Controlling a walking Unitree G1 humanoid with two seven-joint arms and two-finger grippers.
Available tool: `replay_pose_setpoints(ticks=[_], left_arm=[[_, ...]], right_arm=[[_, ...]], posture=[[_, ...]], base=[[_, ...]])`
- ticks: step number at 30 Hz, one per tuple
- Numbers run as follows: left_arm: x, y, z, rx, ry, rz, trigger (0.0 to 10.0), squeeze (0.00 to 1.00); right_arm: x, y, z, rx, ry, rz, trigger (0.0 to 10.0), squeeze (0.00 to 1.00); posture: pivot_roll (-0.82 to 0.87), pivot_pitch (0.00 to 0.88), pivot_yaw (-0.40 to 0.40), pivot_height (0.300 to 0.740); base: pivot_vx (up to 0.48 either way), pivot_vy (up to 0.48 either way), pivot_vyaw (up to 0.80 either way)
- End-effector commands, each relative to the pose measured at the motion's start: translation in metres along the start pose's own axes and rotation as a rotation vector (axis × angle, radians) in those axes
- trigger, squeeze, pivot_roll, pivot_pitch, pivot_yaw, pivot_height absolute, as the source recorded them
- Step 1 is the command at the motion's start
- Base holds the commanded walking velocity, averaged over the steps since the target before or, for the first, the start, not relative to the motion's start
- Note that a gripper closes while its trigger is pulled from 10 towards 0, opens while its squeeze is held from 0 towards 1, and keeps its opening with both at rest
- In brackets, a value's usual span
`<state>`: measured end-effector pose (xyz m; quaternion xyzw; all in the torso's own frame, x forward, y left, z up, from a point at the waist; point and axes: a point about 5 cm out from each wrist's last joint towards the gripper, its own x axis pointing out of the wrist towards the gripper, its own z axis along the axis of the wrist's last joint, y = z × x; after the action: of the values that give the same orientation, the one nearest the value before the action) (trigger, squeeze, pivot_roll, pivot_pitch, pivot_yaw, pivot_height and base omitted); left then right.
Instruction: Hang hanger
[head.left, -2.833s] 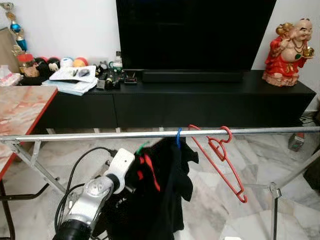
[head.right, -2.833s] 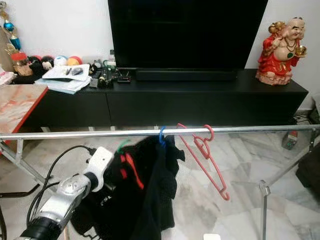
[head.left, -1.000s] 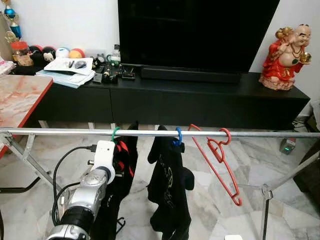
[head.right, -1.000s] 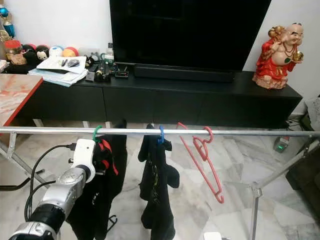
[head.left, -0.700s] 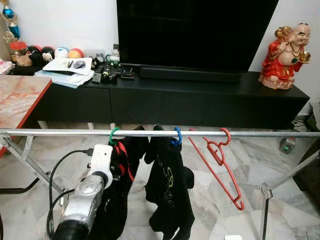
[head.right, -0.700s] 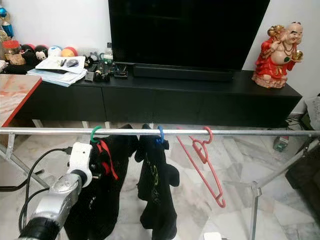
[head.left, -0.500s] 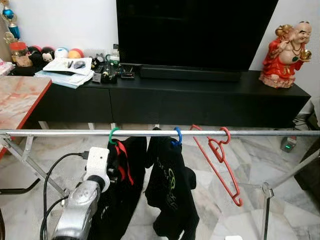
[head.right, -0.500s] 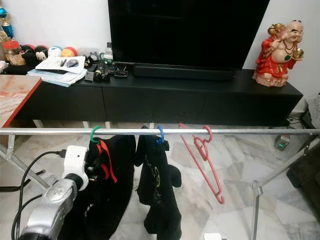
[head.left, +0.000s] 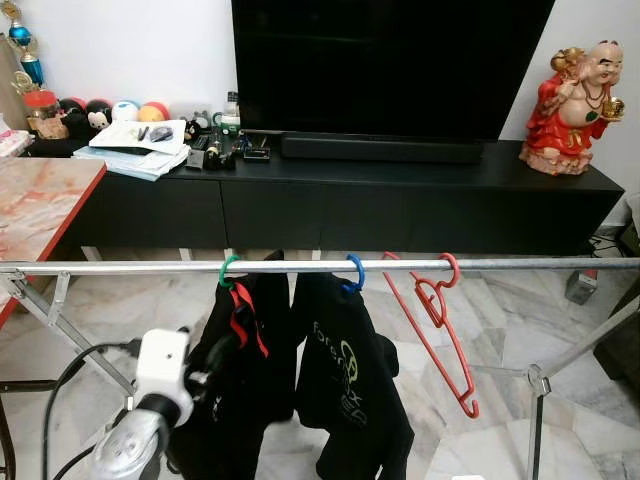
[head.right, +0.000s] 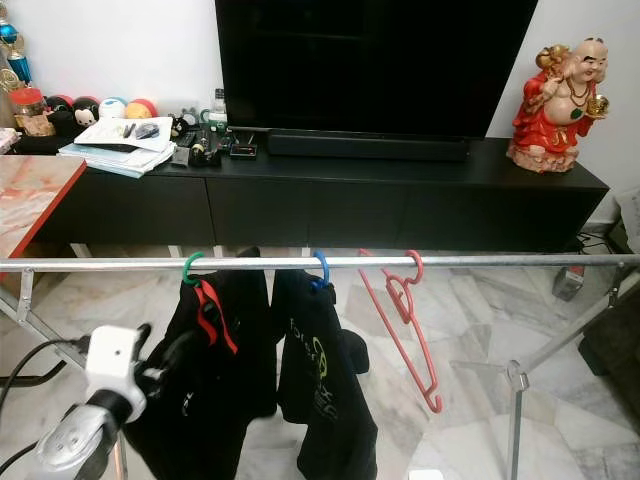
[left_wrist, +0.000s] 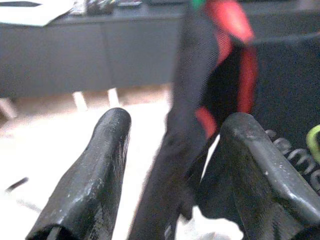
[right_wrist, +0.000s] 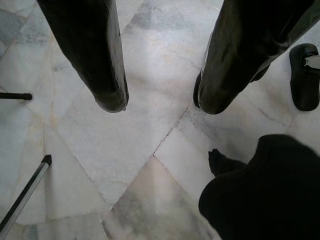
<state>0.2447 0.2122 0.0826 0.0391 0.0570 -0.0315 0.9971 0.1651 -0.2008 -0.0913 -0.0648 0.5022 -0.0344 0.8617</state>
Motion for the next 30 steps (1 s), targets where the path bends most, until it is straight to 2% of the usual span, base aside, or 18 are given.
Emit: replay_pose_setpoints(ticks=[1, 3, 4, 6, 7, 10, 11, 12, 13, 14, 18, 19, 23, 30], left_arm=[[-0.007, 0.012, -0.011, 0.026, 0.032, 0.037, 10.0, 0.0], [-0.016, 0.022, -0.03, 0.052, 0.112, 0.049, 10.0, 0.0], [-0.023, 0.028, -0.047, 0.099, 0.19, 0.041, 10.0, 0.0], [-0.026, 0.029, -0.054, 0.099, 0.225, 0.033, 10.0, 0.0], [-0.031, 0.031, -0.07, 0.1, 0.297, 0.023, 10.0, 0.0], [-0.037, 0.03, -0.103, 0.118, 0.467, -0.016, 10.0, 0.0], [-0.037, 0.03, -0.103, 0.118, 0.467, -0.016, 10.0, 0.0], [-0.042, 0.028, -0.12, 0.125, 0.565, -0.011, 10.0, 0.0], [-0.042, 0.028, -0.12, 0.125, 0.565, -0.011, 10.0, 0.0], [-0.046, 0.027, -0.134, 0.117, 0.642, 0.003, 10.0, 0.0], [-0.052, 0.016, -0.155, 0.045, 0.757, 0.033, 10.0, 0.0], [-0.055, 0.009, -0.161, 0.021, 0.8, 0.034, 10.0, 0.0], [-0.059, 0.0, -0.17, 0.019, 0.859, 0.015, 10.0, 0.0], [-0.054, -0.006, -0.17, -0.007, 0.849, 0.016, 10.0, 0.0]], right_arm=[[0.0, 0.0, 0.0, 0.025, -0.002, -0.007, 10.0, 0.0], [0.0, 0.0, 0.0, 0.03, -0.003, -0.007, 10.0, 0.0], [0.0, 0.001, 0.0, 0.031, -0.002, -0.006, 10.0, 0.0], [0.0, 0.001, 0.001, 0.032, -0.001, -0.006, 10.0, 0.0], [0.0, 0.001, 0.001, 0.035, -0.001, -0.007, 10.0, 0.0], [0.0, 0.002, 0.001, 0.039, 0.0, -0.007, 10.0, 0.0], [0.0, 0.002, 0.001, 0.039, 0.0, -0.007, 10.0, 0.0], [0.0, 0.003, 0.001, 0.042, 0.0, -0.006, 10.0, 0.0], [0.0, 0.003, 0.001, 0.042, 0.0, -0.006, 10.0, 0.0], [0.0, 0.004, 0.001, 0.047, -0.001, -0.006, 10.0, 0.0], [0.0, 0.005, 0.002, 0.062, -0.004, -0.004, 10.0, 0.0], [0.0, 0.006, 0.002, 0.085, -0.005, 0.0, 10.0, 0.0], [0.0, 0.007, 0.002, 0.13, -0.003, 0.011, 10.0, 0.0], [0.0, 0.007, 0.003, 0.148, -0.008, 0.009, 10.0, 0.0]], posture=[[0.14, 0.0, -0.05, 0.74], [0.14, 0.0, -0.05, 0.74], [0.14, 0.0, -0.046, 0.74], [0.14, 0.0, -0.045, 0.74], [0.14, 0.0, -0.045, 0.74], [0.14, 0.0, -0.043, 0.74], [0.14, 0.0, -0.043, 0.74], [0.13, 0.0, -0.04, 0.74], [0.13, 0.0, -0.04, 0.74], [0.12, 0.0, -0.04, 0.74], [0.11, 0.0, -0.039, 0.74], [0.1, 0.0, -0.036, 0.74], [0.08, 0.0, -0.031, 0.74], [0.09, 0.0, -0.033, 0.74]], base=[[0.0, 0.0, 0.0], [0.0, 0.0, 0.0], [0.0, 0.0, 0.0], [0.0, 0.0, 0.0], [0.0, 0.0, 0.0], [0.0, 0.0, 0.0], [0.0, 0.0, 0.0], [0.0, 0.0, 0.0], [0.0, 0.0, 0.0], [0.0, 0.0, 0.0], [0.0, 0.0, 0.0], [0.0, 0.0, 0.0], [0.0, 0.0, 0.0], [0.0, 0.0, 0.0]])
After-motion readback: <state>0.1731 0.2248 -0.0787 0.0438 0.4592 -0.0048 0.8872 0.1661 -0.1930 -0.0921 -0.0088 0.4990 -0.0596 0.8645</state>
